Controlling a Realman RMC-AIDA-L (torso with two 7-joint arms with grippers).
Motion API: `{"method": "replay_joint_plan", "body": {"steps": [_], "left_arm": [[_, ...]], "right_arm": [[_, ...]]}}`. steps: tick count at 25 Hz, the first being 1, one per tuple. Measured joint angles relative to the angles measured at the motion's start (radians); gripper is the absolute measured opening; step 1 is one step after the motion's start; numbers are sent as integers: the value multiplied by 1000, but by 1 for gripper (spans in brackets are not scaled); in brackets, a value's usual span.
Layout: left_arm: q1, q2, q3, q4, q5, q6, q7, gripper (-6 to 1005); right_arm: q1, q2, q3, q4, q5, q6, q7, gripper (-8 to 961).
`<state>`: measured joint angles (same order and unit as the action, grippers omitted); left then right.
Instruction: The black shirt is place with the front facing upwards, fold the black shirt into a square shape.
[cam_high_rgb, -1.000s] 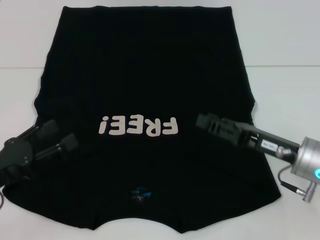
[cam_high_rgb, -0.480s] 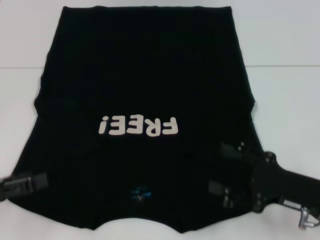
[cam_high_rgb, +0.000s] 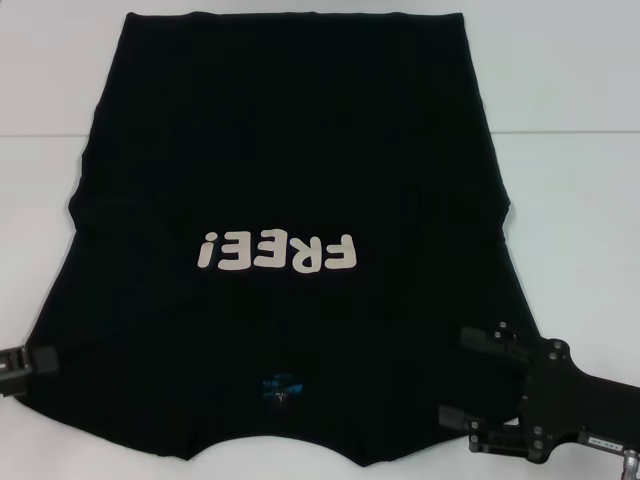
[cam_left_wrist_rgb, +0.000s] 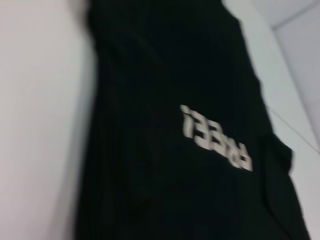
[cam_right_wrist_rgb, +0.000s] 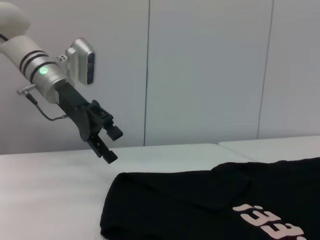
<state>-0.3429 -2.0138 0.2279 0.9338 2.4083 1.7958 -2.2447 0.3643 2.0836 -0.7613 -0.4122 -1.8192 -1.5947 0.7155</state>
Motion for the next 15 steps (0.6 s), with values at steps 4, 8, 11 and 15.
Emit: {"method": "replay_joint_plan", "body": {"steps": [4,8,11,15], "left_arm": [[-29,10,5,-22,70,-55,-73,907],[-51,21,0,-33,135,-98,-94,907],[-56,23,1,-36,156,-133,-108,907],[-61,26,-3,-47,158,-157,-129,908]], "right_arm": [[-6,-1,-3,0,-2,-1,0,897],[-6,-1,-3,0,-11,-1,4,897],[-7,0,-3,1,-12,2,5,897],[-7,1,-3,3,-13,5,7,897]]}}
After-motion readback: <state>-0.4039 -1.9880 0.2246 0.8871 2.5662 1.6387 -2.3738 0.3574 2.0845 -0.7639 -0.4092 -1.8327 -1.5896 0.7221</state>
